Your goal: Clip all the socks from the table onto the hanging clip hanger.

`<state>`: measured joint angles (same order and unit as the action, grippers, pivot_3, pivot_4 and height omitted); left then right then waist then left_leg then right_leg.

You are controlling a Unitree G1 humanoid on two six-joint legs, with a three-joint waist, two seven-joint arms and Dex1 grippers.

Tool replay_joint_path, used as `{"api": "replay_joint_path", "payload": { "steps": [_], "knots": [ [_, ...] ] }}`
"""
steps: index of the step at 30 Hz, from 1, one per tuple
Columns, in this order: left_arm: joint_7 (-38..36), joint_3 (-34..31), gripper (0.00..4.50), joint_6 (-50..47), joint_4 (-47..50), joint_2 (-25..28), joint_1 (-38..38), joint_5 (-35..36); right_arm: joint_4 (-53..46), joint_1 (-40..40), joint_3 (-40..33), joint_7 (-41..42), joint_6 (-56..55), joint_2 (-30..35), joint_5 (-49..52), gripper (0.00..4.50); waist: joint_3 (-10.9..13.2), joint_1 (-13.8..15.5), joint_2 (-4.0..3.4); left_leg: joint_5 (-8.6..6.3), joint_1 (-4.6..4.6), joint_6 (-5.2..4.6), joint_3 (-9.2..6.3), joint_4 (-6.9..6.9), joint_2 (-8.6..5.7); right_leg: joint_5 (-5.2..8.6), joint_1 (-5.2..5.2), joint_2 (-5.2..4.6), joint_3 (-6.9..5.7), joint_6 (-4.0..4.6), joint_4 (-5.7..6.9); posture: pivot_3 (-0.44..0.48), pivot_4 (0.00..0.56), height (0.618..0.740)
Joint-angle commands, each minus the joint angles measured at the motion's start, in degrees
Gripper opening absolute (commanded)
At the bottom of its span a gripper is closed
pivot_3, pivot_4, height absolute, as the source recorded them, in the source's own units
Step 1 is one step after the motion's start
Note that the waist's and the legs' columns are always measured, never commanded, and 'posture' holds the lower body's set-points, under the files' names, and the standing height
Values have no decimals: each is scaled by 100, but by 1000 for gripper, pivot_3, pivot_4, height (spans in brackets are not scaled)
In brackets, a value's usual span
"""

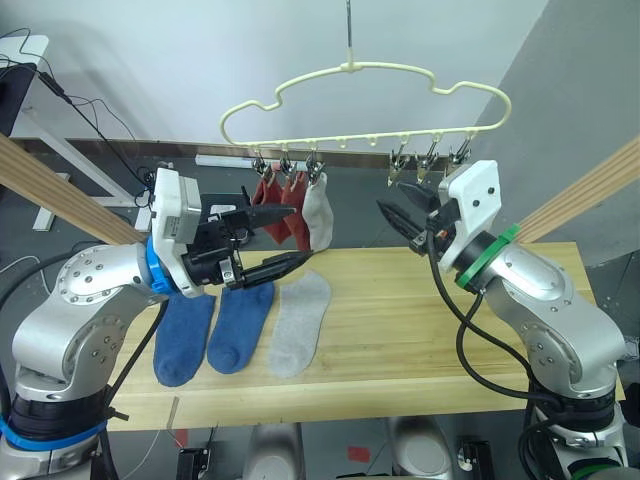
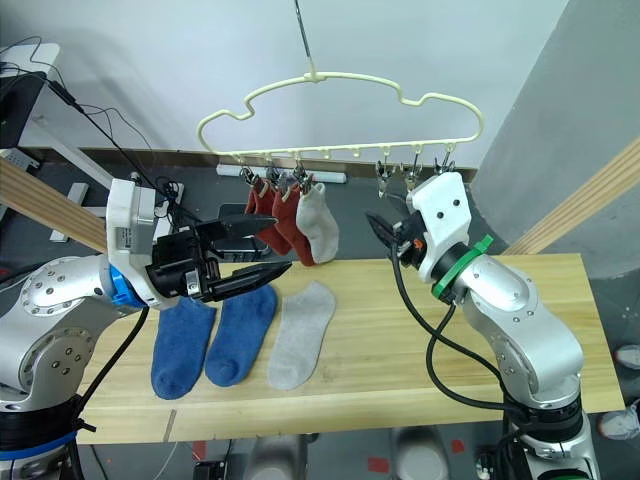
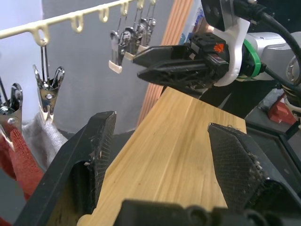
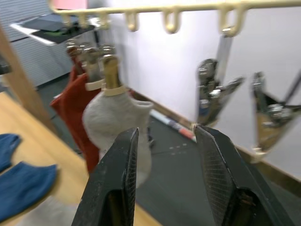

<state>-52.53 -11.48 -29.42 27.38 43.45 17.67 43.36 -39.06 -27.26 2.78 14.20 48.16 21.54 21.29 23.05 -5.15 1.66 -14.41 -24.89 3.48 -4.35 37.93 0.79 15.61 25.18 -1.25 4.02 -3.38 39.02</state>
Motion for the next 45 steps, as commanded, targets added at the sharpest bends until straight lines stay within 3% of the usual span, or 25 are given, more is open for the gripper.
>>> {"api": "replay_joint_path", "payload": {
  "steps": [1, 15, 45],
  "knots": [
    [19, 33, 3457, 128, 140, -54, -4, -42, -9, -229, 103, -232, -97, -105, -259, 1937, 0, -5, 0, 0, 0, 0, 1, 0, 0, -1, 0, 0, 0, 2, 0, -177, 373, 740],
    [99, 107, 3457, 96, 198, -146, -11, -57, 422, -681, 242, -248, -224, -529, -510, 1937, 0, -4, 0, 0, 0, -3, -1, 1, 2, -3, 1, 1, -2, 5, 4, -175, 379, 740],
    [321, 208, 3457, 128, 262, -347, -156, -87, 744, -886, 132, -349, -478, -1193, -592, 1937, -1, -13, -1, 3, 0, -6, -1, 4, 3, -6, 2, 0, -4, 10, 12, -170, 380, 740]
  ]
}}
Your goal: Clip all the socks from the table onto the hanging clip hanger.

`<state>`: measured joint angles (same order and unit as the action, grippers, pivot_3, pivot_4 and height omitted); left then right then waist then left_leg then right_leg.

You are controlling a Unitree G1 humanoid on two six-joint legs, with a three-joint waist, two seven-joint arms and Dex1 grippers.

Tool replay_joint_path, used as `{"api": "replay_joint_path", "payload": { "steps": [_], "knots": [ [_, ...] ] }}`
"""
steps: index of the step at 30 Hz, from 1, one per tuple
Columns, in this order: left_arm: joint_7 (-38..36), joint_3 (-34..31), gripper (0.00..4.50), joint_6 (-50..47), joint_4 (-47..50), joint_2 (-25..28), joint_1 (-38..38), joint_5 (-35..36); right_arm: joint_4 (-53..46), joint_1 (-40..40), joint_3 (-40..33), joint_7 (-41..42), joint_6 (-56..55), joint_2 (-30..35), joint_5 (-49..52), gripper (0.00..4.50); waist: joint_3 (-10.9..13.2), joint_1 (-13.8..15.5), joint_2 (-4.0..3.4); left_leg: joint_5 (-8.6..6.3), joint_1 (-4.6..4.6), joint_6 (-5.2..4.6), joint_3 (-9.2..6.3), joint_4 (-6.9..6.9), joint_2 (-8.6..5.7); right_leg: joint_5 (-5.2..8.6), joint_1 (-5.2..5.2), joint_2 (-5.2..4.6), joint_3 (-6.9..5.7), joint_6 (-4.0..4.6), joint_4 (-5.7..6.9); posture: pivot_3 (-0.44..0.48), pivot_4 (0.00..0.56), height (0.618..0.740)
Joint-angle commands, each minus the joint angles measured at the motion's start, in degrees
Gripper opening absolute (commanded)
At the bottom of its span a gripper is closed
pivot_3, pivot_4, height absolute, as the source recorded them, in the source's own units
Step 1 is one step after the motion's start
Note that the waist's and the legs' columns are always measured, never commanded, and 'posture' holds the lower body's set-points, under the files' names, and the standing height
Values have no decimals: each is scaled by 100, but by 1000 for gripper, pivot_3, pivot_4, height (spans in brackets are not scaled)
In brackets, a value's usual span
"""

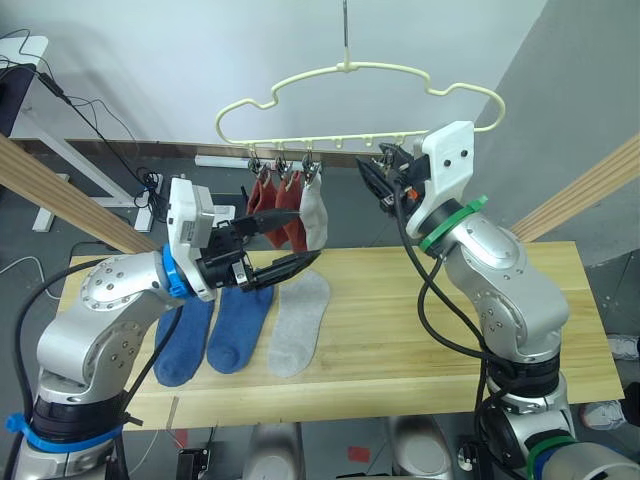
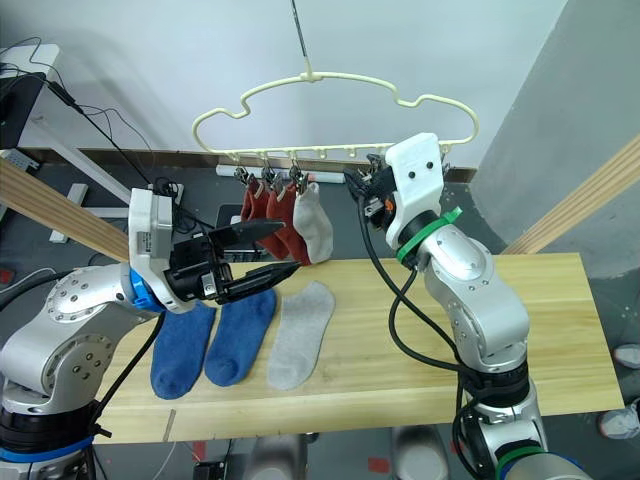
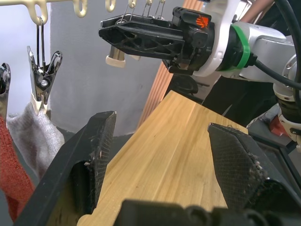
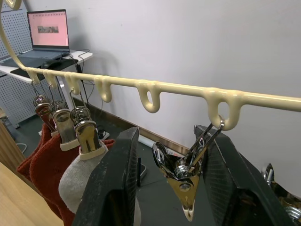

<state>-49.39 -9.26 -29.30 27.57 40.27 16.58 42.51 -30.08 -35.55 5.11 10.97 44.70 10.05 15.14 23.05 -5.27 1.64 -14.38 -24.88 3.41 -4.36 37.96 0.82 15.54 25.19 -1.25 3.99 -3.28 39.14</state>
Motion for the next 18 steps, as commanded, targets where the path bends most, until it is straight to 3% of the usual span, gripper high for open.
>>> {"api": "replay_joint_path", "payload": {
  "steps": [1, 3, 10, 15, 18],
  "knots": [
    [33, -21, 3457, 117, 244, -42, -62, -9, -150, -56, -112, -33, -139, -57, 25, 1937, 0, -1, 0, 0, 0, 0, 0, 0, 0, 0, 0, 0, 0, 0, 0, -170, 380, 740],
    [87, -23, 3457, 125, 241, -70, -85, -38, -138, -59, -134, -39, -146, -77, 28, 1782, 0, -2, 0, 0, 0, 0, 0, 0, 0, 0, 0, 0, 0, 0, 0, -170, 380, 740],
    [516, 89, 3457, 19, 352, -300, -277, -182, -117, -59, -230, -32, -155, -113, 66, 61, 0, -11, 0, 0, 0, -1, 0, 1, 0, -1, 0, 0, 0, 1, 2, -170, 380, 740],
    [857, 278, 3457, -165, 492, -336, -497, -386, -109, -68, -252, -25, -138, -124, 66, 27, -1, -33, 0, 1, 0, -2, 0, 2, 1, -1, 0, -1, 0, 1, 7, -175, 382, 740],
    [1453, 443, 3457, -142, 375, -661, -794, -777, -86, -67, -264, -12, -148, -125, 63, 27, -2, -48, -1, 1, 2, -3, 1, 2, 0, -1, 0, -1, 4, 1, 9, -175, 382, 740]
  ]
}}
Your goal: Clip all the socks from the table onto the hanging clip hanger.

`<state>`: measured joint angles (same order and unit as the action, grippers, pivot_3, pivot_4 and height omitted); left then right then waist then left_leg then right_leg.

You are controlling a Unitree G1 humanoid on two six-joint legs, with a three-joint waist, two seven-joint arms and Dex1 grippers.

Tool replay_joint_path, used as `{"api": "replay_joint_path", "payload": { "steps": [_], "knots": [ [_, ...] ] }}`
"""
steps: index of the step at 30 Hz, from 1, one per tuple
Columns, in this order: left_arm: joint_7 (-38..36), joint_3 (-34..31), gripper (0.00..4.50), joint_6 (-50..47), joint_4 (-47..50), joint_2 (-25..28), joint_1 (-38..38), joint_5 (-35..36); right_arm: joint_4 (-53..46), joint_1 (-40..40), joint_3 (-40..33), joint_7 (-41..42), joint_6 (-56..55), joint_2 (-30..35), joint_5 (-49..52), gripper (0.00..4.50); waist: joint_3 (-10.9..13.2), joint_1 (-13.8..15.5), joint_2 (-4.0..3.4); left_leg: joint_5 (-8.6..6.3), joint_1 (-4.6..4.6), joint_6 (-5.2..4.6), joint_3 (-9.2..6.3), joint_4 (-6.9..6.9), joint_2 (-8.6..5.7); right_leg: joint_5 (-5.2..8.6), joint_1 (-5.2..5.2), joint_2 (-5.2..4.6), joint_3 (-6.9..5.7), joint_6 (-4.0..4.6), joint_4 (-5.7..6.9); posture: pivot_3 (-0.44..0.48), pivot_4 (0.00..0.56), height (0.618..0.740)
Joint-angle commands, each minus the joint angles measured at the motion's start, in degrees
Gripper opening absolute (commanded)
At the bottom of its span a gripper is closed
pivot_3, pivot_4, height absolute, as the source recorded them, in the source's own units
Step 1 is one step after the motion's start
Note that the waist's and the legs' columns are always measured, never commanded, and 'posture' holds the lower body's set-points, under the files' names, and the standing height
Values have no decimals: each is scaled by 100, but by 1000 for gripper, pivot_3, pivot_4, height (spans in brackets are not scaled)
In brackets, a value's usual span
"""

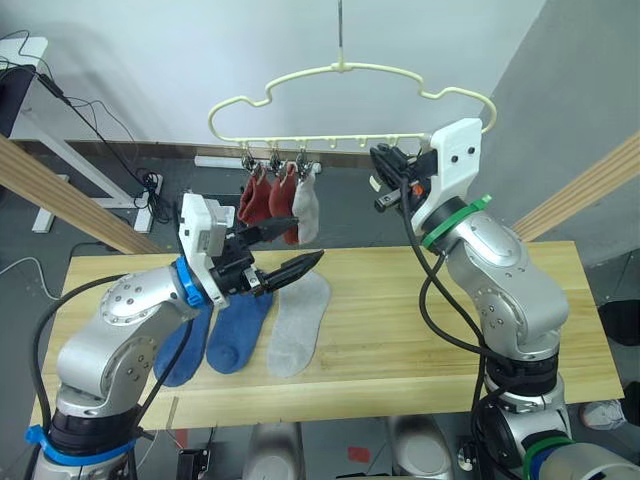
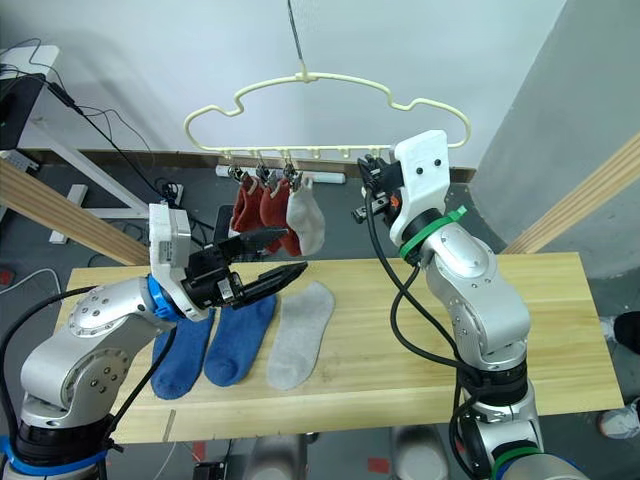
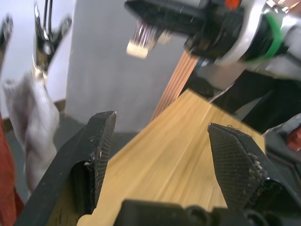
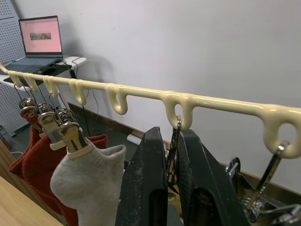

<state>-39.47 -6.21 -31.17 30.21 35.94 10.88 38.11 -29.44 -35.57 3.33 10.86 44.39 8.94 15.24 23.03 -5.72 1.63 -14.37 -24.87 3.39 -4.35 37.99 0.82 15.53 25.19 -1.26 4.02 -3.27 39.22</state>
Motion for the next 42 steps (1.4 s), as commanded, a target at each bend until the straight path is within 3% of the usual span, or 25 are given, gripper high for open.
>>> {"api": "replay_joint_path", "payload": {
  "steps": [1, 5, 12, 18, 35, 39, 42],
  "knots": [
    [574, 221, 3621, 95, 75, -347, -334, -449, -141, -65, -88, 5, -122, -15, 55, 10, -1, -6, 1, 0, 0, 0, 0, 1, 0, 0, 0, -1, 1, 0, 0, -175, 382, 740],
    [1093, 923, 4468, 489, -84, -865, -823, -1333, -108, -68, -80, 40, -137, -11, 61, 0, -2, -35, 0, 0, 2, -1, 0, 2, 0, 0, 0, -1, 0, 0, 7, -175, 382, 740],
    [2054, 1550, 4468, 512, -342, -1419, -1290, -2515, -155, -69, -83, 96, -32, 43, 99, 0, -3, -72, 1, 5, 6, -9, -2, 7, -5, -4, 1, -1, 1, 5, 31, -195, 391, 740],
    [2526, 1712, 4468, 173, -603, -1705, -1513, -3013, -161, -50, -77, 133, 0, 78, 148, 0, -3, -85, 1, 10, 10, -16, -4, 8, -5, -4, 3, 1, 0, 7, 49, -203, 390, 740],
    [2822, 1683, 4468, -420, -1057, -2140, -1402, -3402, -230, -1, -79, 95, 171, 59, 278, 0, -4, -95, 3, 14, 12, -18, -4, 12, -8, -5, 3, 0, 0, 7, 57, -221, 390, 740],
    [2742, 1698, 3395, -501, -1099, -2157, -1398, -3386, -235, 7, -83, 113, 227, 37, 325, 0, -5, -101, 2, 14, 13, -18, -4, 12, -8, -5, 3, 1, 0, 7, 60, -221, 390, 740],
    [2698, 1693, 2963, -427, -1103, -2204, -1417, -3360, -236, 4, -85, 110, 245, 36, 338, 0, -6, -105, 3, 14, 13, -18, -4, 12, -9, -5, 2, 0, 1, 7, 60, -221, 390, 740]
  ]
}}
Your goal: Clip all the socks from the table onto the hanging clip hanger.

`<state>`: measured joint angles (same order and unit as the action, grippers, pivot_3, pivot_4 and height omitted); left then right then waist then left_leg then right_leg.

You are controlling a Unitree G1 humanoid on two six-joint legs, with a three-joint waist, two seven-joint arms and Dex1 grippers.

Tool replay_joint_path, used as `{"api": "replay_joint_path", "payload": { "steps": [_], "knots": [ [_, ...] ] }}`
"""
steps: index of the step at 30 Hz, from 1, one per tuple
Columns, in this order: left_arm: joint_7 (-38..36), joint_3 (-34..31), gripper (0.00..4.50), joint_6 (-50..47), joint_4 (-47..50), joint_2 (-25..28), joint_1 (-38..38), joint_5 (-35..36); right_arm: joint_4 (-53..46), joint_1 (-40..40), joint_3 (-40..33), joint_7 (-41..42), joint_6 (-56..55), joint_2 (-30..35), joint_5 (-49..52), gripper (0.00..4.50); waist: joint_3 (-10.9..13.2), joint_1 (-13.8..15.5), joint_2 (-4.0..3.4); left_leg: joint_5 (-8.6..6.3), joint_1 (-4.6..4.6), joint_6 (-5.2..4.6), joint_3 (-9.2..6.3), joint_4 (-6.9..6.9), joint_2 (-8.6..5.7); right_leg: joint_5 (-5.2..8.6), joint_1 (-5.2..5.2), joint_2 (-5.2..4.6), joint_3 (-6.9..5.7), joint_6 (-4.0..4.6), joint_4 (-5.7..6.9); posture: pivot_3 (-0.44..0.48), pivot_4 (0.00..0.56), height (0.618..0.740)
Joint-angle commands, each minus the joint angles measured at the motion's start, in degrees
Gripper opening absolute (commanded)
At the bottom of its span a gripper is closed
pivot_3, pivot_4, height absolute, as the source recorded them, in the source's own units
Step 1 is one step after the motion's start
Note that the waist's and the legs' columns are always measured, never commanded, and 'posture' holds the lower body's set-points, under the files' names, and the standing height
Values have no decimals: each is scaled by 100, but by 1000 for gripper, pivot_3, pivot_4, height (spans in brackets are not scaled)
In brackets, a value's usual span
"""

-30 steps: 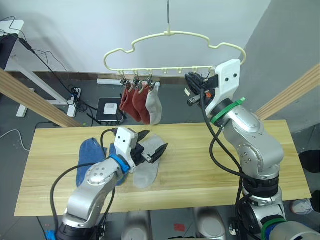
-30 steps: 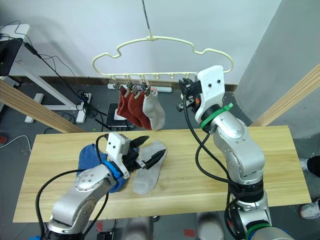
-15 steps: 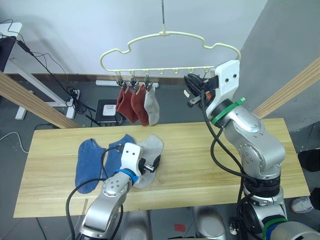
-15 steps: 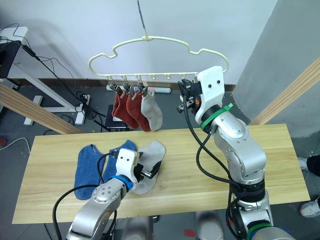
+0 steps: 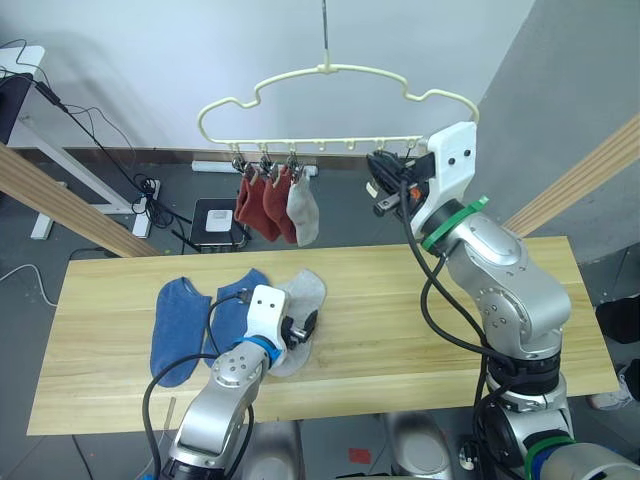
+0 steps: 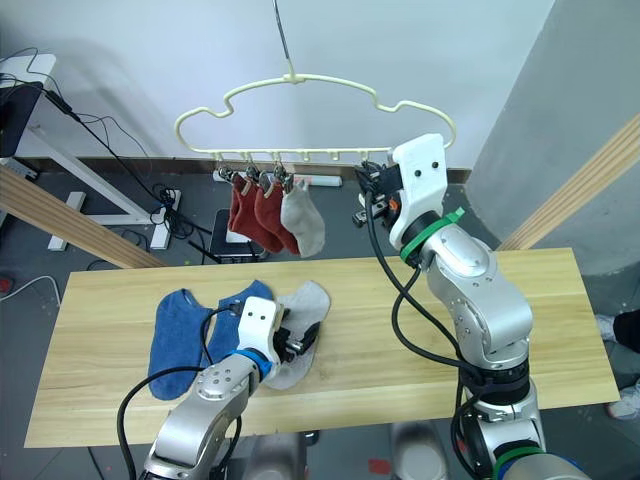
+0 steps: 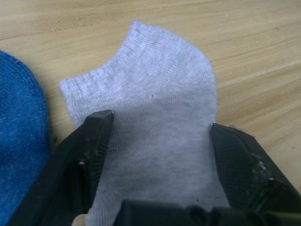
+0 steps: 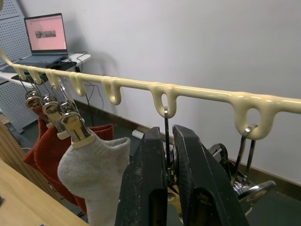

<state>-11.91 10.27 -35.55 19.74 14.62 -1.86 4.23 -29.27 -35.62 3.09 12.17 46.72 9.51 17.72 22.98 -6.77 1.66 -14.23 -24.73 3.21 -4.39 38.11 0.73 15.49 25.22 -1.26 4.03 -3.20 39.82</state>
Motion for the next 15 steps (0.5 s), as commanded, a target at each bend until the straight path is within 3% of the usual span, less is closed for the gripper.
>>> {"api": "replay_joint_path", "payload": {
  "steps": [1, 15],
  "knots": [
    [-91, 42, 2810, -33, -27, -81, -152, 61, -259, 8, -69, -26, 23, -18, 98, 0, -1, 0, 0, 0, 0, 0, 0, 0, 0, 0, 0, 0, 0, 0, -1, -220, 394, 740],
    [-614, -239, 693, 173, -36, 60, -120, 269, -254, 16, -51, -106, 39, -5, 176, 0, -1, 0, 0, 0, 0, 0, 0, -1, 0, 0, 0, 0, 0, 0, -4, -217, 394, 740]
  ]
}}
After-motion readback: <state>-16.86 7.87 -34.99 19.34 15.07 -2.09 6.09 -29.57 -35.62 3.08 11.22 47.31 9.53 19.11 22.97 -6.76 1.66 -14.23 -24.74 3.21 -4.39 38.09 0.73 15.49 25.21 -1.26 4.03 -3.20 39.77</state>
